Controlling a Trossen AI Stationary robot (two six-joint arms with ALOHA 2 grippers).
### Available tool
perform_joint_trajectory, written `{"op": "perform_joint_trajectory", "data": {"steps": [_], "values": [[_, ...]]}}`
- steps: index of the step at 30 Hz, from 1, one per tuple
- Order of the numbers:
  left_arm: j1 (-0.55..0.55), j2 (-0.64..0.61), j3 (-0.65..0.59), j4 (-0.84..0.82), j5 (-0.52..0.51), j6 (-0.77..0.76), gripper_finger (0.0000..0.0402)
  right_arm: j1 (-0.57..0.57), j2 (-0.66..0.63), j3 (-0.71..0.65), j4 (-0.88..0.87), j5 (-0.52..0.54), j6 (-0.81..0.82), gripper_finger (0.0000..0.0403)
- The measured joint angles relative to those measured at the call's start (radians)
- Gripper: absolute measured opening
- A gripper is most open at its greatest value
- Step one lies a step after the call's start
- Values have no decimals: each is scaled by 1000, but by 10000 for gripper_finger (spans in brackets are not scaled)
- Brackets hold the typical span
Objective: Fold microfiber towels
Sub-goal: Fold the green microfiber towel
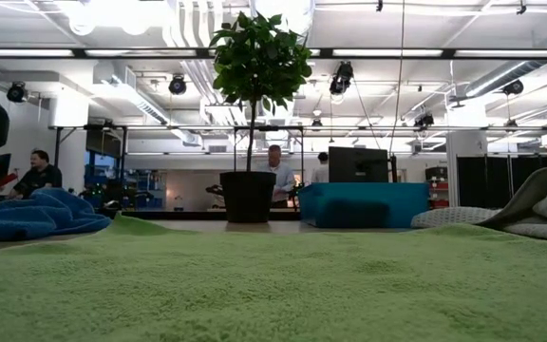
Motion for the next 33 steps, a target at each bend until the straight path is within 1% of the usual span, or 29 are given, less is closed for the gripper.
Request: {"op": "perform_joint_trajectory", "data": {"steps": [3,5,9,13,16,19,22,24,26,31,33], "values": [[0,-2,-1,1,-4,-4,0,-1,42,19,-2,-30,-90,145],[0,-3,-1,1,-7,-25,0,-2,65,42,-34,-34,-119,159],[1,-3,-2,4,-9,-52,0,-8,107,107,-188,-35,-146,168],[1,-3,-2,5,-12,-52,0,-12,154,190,-408,-33,-154,162],[1,-4,-5,9,-14,-52,0,-16,197,262,-545,-26,-138,149],[1,-4,-6,11,-14,-52,0,-16,251,336,-658,-27,-146,120],[1,-8,-6,10,-15,-52,0,-16,288,408,-740,-40,-160,66],[1,-22,-9,10,-17,-52,0,-16,294,440,-764,-43,-197,27],[1,-47,-13,9,-40,-52,0,-15,290,458,-776,-42,-232,16],[0,-143,-23,5,-97,-50,0,-17,261,464,-793,-55,-251,10],[2,-181,-34,-24,-113,-41,0,-16,237,463,-794,-58,-251,9]]}}
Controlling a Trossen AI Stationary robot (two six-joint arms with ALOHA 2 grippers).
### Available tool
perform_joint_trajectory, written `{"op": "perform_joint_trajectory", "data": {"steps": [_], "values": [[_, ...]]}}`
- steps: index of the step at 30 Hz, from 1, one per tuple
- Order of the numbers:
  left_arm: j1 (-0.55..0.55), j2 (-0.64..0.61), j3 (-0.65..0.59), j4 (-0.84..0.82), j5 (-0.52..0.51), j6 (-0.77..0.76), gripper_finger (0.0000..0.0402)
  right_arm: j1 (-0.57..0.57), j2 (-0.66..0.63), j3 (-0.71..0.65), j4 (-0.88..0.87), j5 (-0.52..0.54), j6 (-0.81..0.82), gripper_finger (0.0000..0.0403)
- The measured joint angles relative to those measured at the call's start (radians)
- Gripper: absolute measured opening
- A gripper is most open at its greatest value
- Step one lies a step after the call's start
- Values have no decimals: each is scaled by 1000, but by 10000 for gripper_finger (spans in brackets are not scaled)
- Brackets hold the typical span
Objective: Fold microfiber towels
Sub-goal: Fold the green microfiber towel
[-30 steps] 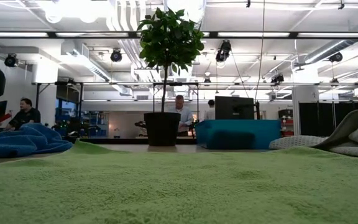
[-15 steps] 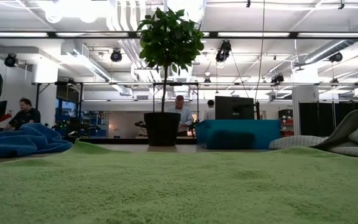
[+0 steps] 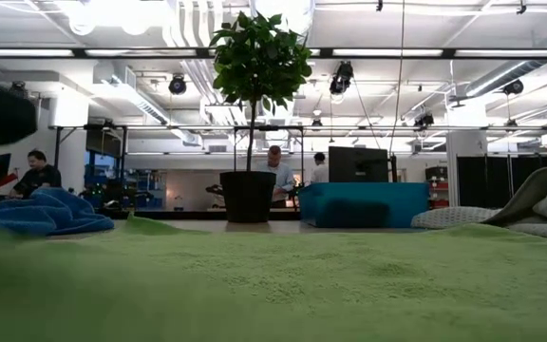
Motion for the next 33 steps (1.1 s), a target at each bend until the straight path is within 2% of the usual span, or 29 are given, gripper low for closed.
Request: {"op": "perform_joint_trajectory", "data": {"steps": [7,11,15,20,27,33], "values": [[-7,-130,-10,30,75,12,0,2,-114,-5,6,-9,-49,9],[-5,-196,-13,40,69,15,0,-4,-182,-18,-7,-9,-71,9],[-7,-253,-42,37,-10,15,0,-16,-244,-52,-41,-5,-67,9],[12,-322,-84,1,-124,15,0,-39,-318,-160,-39,-5,10,9],[66,-374,-167,-13,-179,15,0,-87,-443,-329,-3,-2,76,9],[121,-381,-206,-17,-214,15,0,-153,-515,-409,24,-2,78,9]]}}
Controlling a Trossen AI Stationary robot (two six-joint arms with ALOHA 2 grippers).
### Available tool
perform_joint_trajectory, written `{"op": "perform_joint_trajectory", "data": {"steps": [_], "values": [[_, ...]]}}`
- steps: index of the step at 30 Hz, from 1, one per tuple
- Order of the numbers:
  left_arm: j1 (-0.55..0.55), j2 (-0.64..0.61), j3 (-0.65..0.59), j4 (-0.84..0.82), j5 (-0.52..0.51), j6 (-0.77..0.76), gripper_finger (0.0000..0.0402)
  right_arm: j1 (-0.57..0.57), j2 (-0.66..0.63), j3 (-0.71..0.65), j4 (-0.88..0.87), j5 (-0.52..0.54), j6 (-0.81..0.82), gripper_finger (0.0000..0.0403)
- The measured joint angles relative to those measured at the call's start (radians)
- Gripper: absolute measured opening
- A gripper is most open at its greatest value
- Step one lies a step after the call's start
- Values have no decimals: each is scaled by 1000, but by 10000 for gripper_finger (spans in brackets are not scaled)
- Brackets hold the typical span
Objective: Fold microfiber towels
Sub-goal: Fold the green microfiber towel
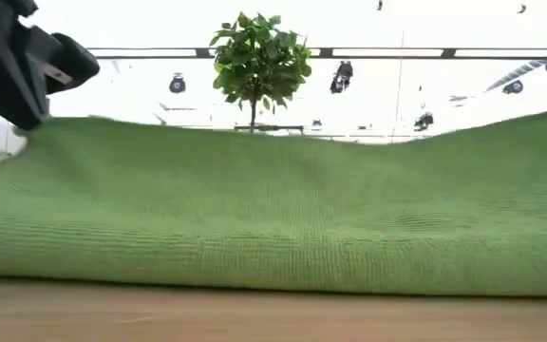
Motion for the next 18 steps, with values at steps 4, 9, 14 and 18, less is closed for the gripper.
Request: {"op": "perform_joint_trajectory", "data": {"steps": [4,9,14,18], "values": [[32,0,-10,-20,-22,1,0,-47,-16,-21,1,-1,-38,9],[73,1,-10,-47,-49,34,0,-93,-19,-52,3,-36,-69,9],[115,1,-10,-47,-54,86,0,-121,-21,-82,3,-52,-69,9],[149,1,-11,-47,-55,122,0,-140,-21,-93,5,-53,-70,9]]}}
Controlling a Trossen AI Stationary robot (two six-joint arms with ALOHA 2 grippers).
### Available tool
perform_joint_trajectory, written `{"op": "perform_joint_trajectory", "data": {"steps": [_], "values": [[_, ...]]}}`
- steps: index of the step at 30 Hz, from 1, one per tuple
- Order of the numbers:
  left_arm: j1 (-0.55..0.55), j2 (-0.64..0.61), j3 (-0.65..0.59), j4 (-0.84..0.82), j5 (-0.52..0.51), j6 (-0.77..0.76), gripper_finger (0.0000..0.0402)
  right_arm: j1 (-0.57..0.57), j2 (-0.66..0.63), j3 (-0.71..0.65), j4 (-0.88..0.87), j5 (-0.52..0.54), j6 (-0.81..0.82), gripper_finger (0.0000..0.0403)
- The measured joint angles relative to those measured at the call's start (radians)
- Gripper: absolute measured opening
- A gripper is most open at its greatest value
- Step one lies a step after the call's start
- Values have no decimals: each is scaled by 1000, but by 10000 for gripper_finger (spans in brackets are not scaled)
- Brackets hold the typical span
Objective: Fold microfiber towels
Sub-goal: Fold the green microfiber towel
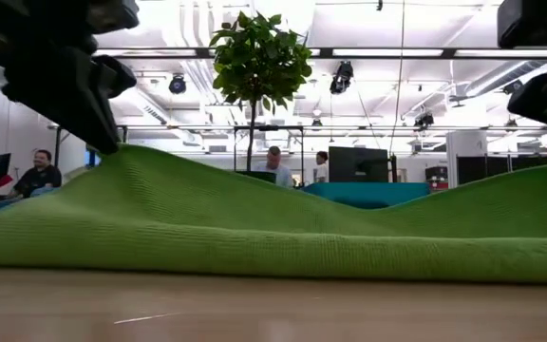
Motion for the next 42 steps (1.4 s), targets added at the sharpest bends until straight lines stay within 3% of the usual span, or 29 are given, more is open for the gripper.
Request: {"op": "perform_joint_trajectory", "data": {"steps": [29,38,42], "values": [[121,0,-148,104,-2,18,0,-133,0,-100,-8,-11,13,9],[193,0,-161,98,-28,18,1,-170,0,-101,-6,-9,19,37],[218,0,-164,97,-29,22,25,-191,-3,-101,-12,-8,22,63]]}}
